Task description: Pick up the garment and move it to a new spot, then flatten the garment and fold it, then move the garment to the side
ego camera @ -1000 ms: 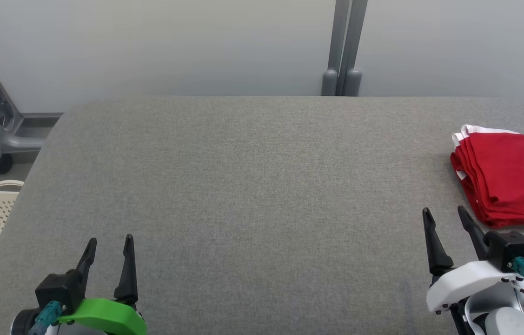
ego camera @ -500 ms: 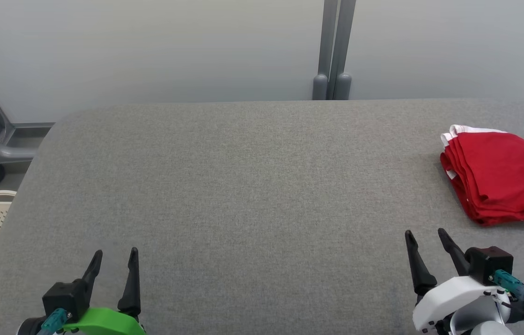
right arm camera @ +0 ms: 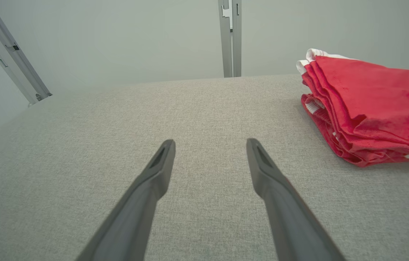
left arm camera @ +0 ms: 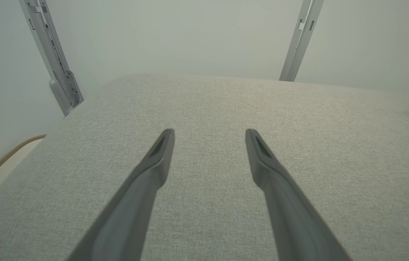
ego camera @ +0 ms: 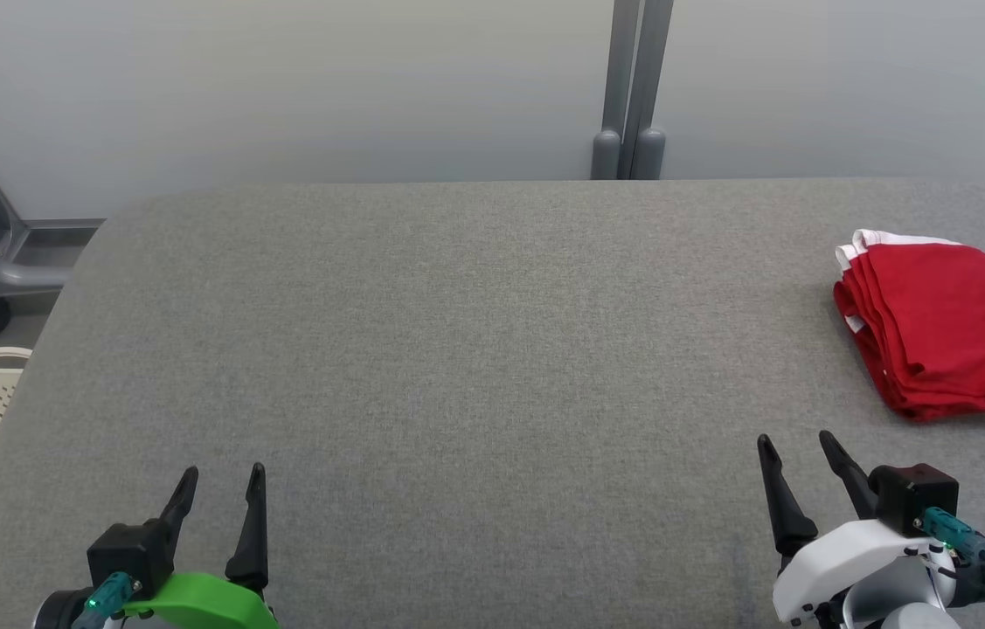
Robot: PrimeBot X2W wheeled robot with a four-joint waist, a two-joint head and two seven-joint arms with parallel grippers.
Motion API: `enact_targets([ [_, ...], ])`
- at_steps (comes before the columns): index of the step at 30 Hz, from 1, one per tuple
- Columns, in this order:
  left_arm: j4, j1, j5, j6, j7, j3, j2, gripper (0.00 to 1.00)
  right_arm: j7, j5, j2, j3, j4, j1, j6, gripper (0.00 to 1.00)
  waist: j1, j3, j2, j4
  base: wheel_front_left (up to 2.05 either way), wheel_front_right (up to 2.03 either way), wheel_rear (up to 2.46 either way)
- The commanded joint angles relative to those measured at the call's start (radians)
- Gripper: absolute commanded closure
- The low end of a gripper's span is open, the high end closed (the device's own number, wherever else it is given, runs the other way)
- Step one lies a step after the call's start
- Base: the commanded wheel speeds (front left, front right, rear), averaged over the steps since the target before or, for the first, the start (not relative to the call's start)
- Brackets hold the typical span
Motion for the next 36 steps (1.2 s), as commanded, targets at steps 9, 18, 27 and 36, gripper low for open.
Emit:
enact_targets([
  [9, -0.016, -0.013, -0.006, 0.013, 0.004, 0.0, 0.01, 0.0, -0.011, 0.014, -0.001, 0.008, 0.006, -0.008, -0.002, 0.0, 0.0, 0.007, 0.0, -0.001, 0.0, 0.0, 0.0],
  [18, 0.002, 0.012, -0.004, 0.009, 0.01, -0.01, -0.008, 1.0, -0.007, 0.011, 0.003, 0.01, 0.028, 0.011, 0.0, 1.0, 0.0, 0.009, 0.0, -0.001, 0.0, 0.0, 0.0],
  [27, 0.012, 0.011, -0.118, -0.012, 0.045, 0.025, -0.039, 1.0, 0.019, 0.157, 0.005, -0.012, 0.031, 0.018, 0.0, 1.0, 0.0, 0.012, 0.0, -0.003, 0.0, 0.0, 0.0],
  [36, 0.006, -0.004, -0.245, -0.036, 0.082, 0.068, -0.066, 1.0, 0.04, 0.322, 0.004, -0.03, 0.007, 0.023, 0.0, 1.0, 0.0, 0.015, 0.0, -0.006, 0.0, 0.0, 0.0],
])
